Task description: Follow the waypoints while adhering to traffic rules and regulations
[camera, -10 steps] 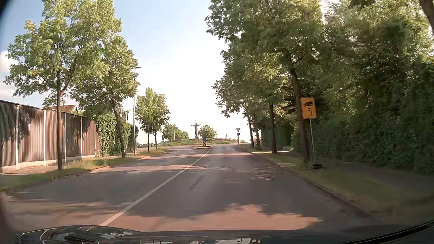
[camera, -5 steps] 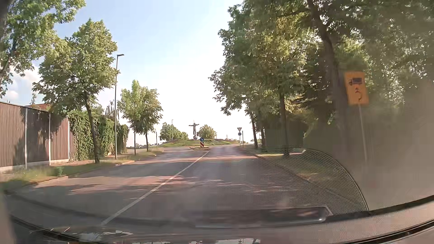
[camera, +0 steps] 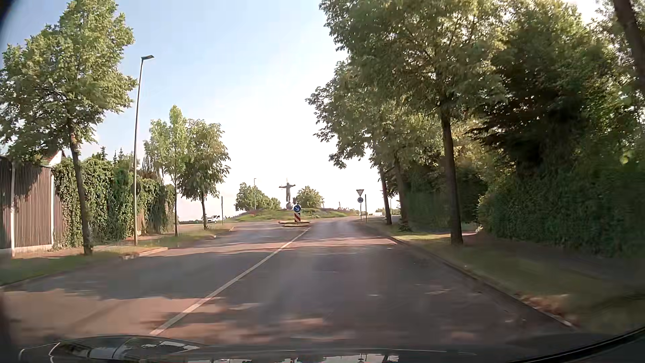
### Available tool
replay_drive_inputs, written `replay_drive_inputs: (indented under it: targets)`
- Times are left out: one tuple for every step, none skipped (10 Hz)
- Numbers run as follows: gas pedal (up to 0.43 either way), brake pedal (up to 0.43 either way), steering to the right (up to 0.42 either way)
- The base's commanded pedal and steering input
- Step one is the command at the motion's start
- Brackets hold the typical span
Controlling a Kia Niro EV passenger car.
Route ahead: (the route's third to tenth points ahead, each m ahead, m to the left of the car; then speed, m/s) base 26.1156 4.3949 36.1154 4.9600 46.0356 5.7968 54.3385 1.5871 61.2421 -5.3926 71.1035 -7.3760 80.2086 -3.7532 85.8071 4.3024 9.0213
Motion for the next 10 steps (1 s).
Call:
replay_drive_inputs:
  targets:
    - [0.0, 0.049, -0.012]
    - [0.0, 0.055, -0.012]
    - [0.0, 0.055, -0.012]
    - [0.0, 0.055, -0.012]
    - [0.0, 0.061, -0.012]
    - [0.0, 0.049, -0.018]
    - [0.0, 0.049, -0.022]
    - [0.0, 0.055, -0.018]
    - [0.0, 0.049, -0.017]
    - [0.0, 0.055, -0.016]
